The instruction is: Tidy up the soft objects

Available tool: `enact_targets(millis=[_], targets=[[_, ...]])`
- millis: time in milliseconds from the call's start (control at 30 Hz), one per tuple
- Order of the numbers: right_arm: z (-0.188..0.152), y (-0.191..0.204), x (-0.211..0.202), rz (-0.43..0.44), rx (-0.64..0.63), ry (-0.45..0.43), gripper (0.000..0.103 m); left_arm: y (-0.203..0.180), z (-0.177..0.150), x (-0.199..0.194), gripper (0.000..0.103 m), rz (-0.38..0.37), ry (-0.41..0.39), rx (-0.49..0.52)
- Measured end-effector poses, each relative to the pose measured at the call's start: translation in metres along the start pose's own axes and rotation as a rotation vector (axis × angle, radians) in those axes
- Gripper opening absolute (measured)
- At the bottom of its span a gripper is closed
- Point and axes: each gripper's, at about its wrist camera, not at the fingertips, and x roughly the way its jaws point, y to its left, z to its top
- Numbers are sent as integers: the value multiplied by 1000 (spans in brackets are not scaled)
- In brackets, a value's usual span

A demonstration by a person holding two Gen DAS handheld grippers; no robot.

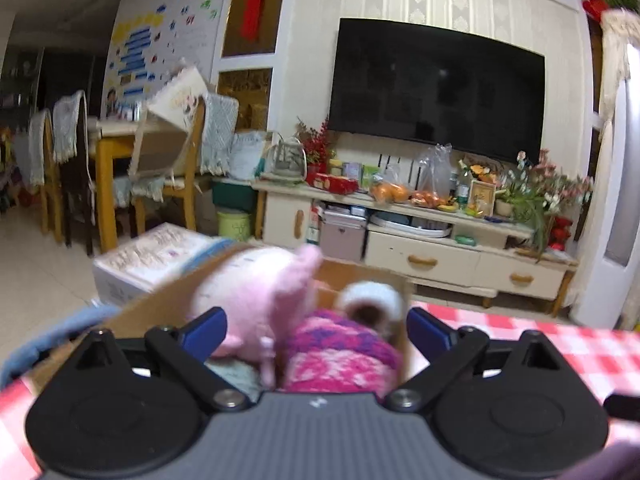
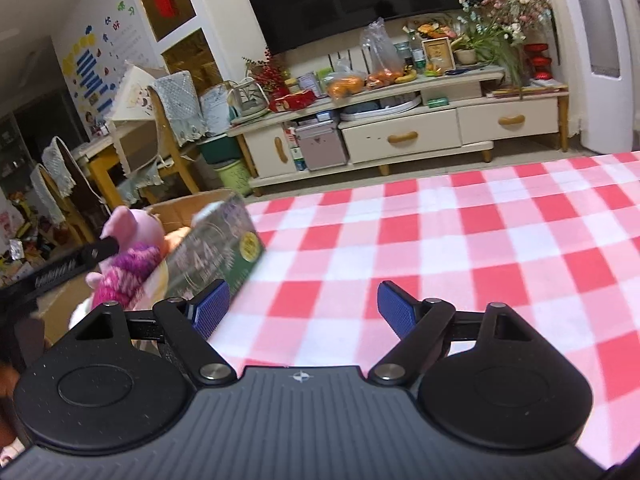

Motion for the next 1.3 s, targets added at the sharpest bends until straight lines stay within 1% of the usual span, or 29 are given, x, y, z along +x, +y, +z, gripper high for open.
enact_targets(millis=[67,133,200,300,333,400,467,567,633,767,900,1033,1133,1300], targets=[[0,-5,-4,-7,-4,-9,101,-14,-4,-3,96,-9,-1,11],[-2,-10,-14,-17,3,-19,101,-29,-8,-8,96,0,-20,43],[-5,-14,-20,-13,17,-17,102,-35,-10,-11,97,9,-25,40],[-12,-19,-30,-32,5,-9,102,-31,-8,-20,98,23,-8,-11],[-14,-18,-32,-41,-4,-10,103,-30,-6,-26,99,31,-14,-11],[-17,-16,-34,-49,-28,-15,103,-31,-2,-43,102,46,-42,22],[-20,-10,-39,-60,-56,-22,103,-30,3,-60,102,66,-53,44],[-23,-2,-47,-65,-75,-21,103,-22,8,-84,102,68,-16,34],[-24,5,-52,-65,-83,-18,103,-15,10,-100,102,84,8,29],[-27,24,-65,-53,-115,-20,103,3,10,-131,102,145,39,33],[-29,48,-80,-44,-149,-32,103,19,8,-159,102,188,56,13],[-32,70,-94,-38,-170,-37,103,29,6,-178,102,211,68,16],[-36,90,-104,-35,-219,-45,103,36,4,-192,102,226,73,12],[-43,119,-118,-16,-281,-60,103,52,1,-212,102,250,68,-21]])
